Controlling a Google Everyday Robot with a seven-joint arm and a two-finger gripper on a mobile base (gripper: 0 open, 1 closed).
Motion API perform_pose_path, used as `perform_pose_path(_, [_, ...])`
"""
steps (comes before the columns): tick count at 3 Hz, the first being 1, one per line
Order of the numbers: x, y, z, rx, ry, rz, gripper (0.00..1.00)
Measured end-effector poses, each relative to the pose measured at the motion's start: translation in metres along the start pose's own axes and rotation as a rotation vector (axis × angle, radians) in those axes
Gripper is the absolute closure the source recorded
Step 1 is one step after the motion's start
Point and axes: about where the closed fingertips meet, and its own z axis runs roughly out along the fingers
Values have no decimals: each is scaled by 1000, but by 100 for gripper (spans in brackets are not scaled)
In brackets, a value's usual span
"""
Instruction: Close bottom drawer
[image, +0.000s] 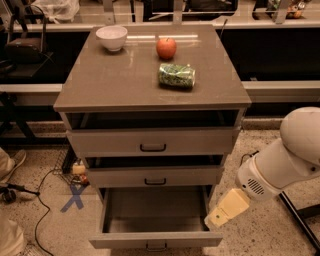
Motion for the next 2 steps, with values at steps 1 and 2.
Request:
perform_pose_path(1, [11,-19,62,-36,21,16,0])
perform_pose_path(2, [11,-47,169,-94,-7,33,0])
